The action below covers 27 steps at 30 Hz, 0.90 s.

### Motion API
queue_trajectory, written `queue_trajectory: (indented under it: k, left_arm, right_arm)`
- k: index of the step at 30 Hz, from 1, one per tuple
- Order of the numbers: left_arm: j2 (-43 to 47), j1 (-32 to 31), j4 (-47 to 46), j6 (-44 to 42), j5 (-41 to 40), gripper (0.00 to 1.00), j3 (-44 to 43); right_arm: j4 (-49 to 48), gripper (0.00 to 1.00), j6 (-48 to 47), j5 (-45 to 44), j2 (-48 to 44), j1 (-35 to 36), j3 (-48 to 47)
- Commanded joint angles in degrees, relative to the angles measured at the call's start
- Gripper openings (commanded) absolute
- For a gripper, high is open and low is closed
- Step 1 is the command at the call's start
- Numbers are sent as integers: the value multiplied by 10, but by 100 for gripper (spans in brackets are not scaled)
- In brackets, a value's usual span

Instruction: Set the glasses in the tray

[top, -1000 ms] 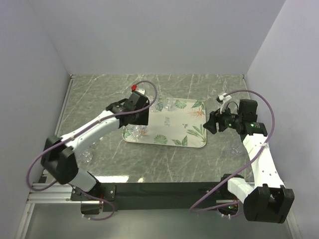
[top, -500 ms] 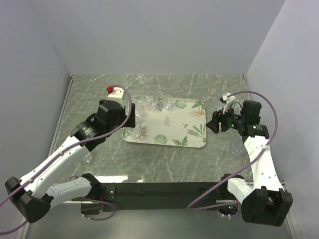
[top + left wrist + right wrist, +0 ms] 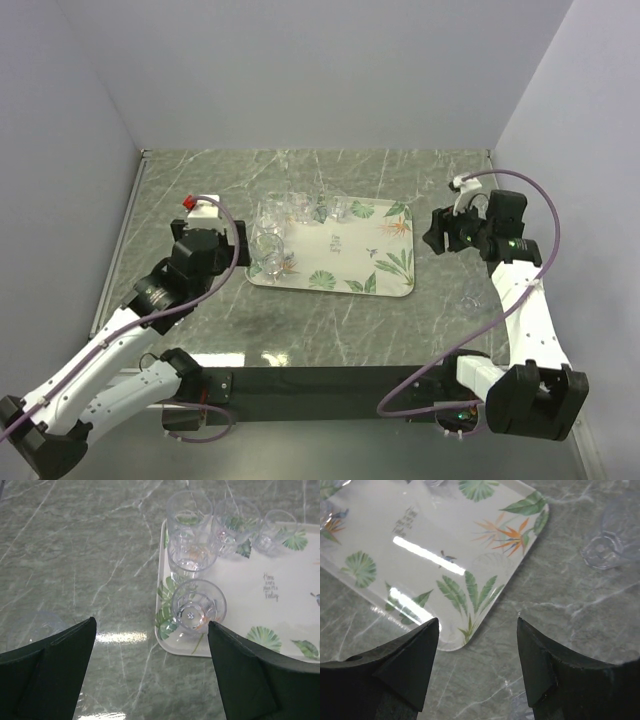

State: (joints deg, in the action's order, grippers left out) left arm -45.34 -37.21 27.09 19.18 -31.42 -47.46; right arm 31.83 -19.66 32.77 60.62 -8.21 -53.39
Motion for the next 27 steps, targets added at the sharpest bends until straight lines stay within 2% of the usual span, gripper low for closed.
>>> queue_trajectory:
  k: [1, 5, 9, 16, 27]
  left_arm:
    - [22, 8, -32, 1, -8, 99, 6]
    - [32, 13, -30, 2, -7, 99, 5]
    - [43, 21, -33, 0, -2, 99, 7]
    - [52, 27, -35, -1, 6, 99, 9]
    - [59, 37, -42, -5, 14, 100, 13]
  right_arm:
    - [-69, 70, 74, -68, 24, -5, -33]
    - [-113, 70, 126, -170, 54, -5, -46]
    - [-128, 70, 154, -198, 86, -7, -70]
    - [-110, 69, 181, -192, 156, -10, -130]
    - [-38, 68, 111, -105, 283, -9, -228]
